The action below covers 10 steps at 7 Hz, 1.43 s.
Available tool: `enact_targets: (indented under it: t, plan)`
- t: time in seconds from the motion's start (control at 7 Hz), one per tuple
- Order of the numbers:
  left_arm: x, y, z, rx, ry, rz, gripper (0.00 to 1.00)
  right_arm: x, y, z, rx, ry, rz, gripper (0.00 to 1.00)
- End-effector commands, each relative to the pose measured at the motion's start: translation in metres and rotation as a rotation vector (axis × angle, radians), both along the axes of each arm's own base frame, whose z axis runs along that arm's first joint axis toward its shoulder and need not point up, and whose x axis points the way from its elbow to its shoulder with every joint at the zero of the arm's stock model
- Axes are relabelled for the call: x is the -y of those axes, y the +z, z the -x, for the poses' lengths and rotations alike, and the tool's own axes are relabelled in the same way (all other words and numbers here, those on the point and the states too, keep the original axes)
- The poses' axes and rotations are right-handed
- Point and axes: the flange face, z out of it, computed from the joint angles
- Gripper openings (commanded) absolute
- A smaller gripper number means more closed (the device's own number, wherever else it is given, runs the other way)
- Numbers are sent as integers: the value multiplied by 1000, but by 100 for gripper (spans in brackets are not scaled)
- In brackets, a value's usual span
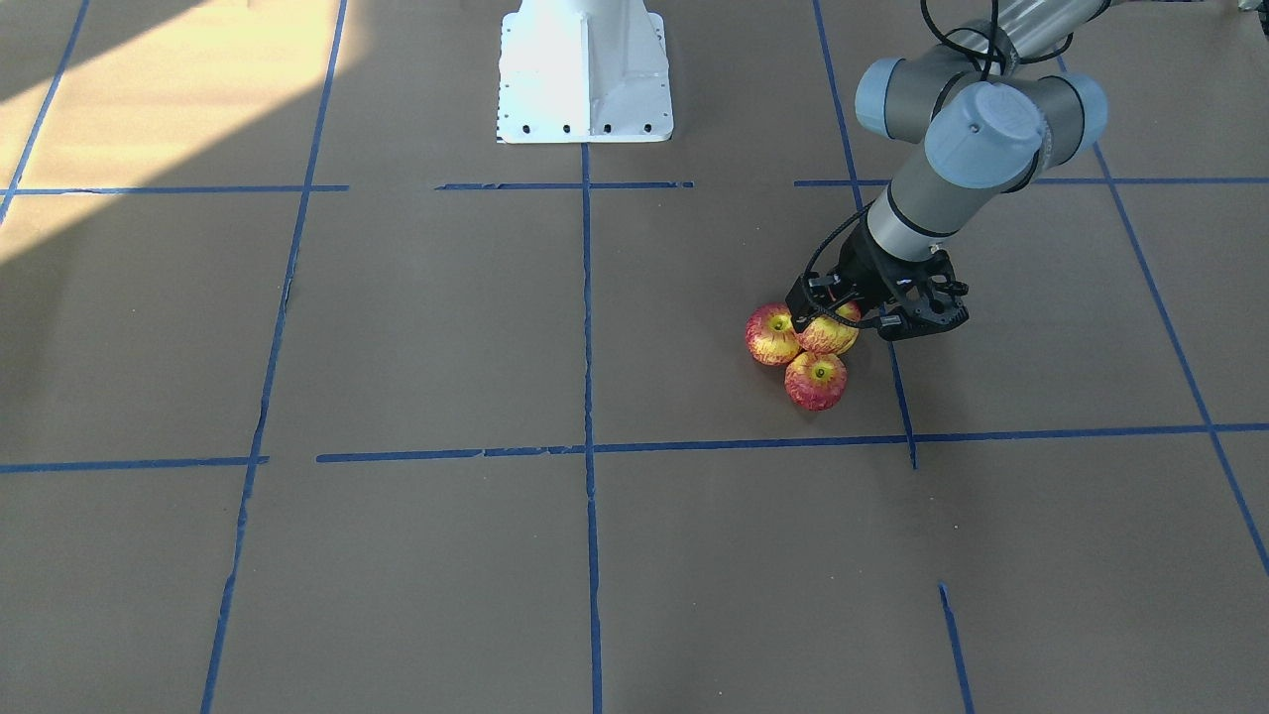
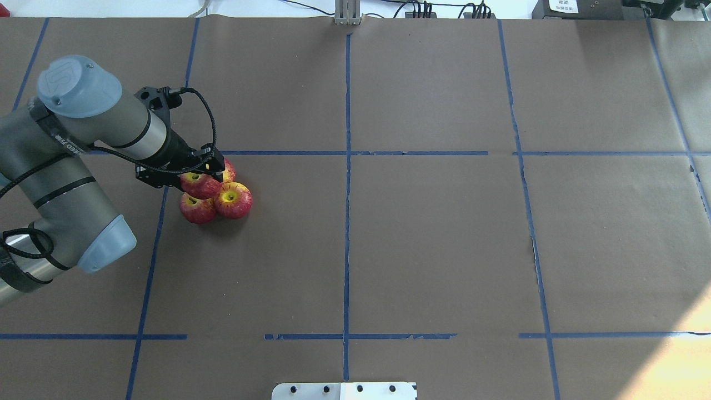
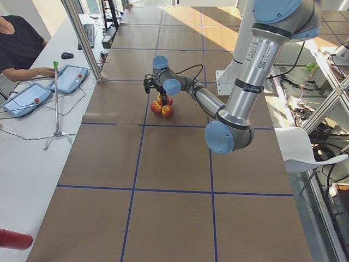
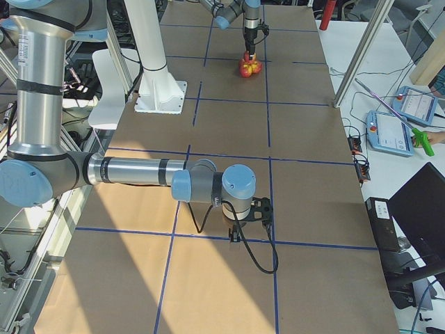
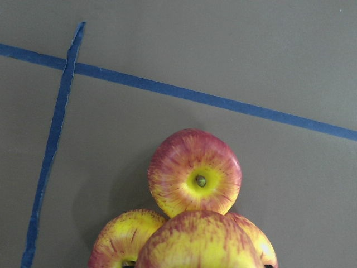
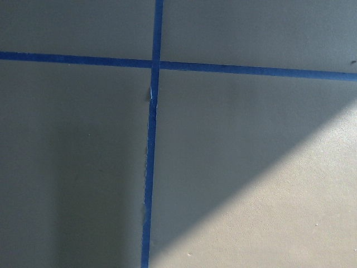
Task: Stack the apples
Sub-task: 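Lower the apple onto the top of the cluster and open the left gripper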
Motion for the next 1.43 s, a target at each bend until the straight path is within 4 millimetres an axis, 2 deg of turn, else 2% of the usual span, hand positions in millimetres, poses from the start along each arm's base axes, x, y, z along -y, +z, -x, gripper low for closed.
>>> enact_targets:
  t: [0.0, 0.14, 0.29, 0.43, 0.57, 1.0, 1.14, 1.29]
  plan:
    - [2, 4, -3, 6, 2, 6, 21, 0, 0, 0, 0, 0, 0, 100]
    - [2, 4, -3, 6, 1, 7, 25, 0, 0, 0, 0, 0, 0, 100]
    - [1, 4, -4, 6, 3, 6, 42, 0, 0, 0, 0, 0, 0, 100]
    - [0, 3, -5, 5, 5, 5, 63, 0, 0, 0, 0, 0, 0, 100]
    - [1, 3, -4, 5, 3, 5, 100, 0, 0, 0, 0, 0, 0, 100]
    - [0, 1, -3, 5, 2, 3, 100, 0, 0, 0, 0, 0, 0, 100]
    - [2, 0, 4, 4, -7, 4, 100, 0, 0, 0, 0, 0, -2, 100]
    - [15, 0, 24, 14, -38, 5, 100, 0, 0, 0, 0, 0, 0, 100]
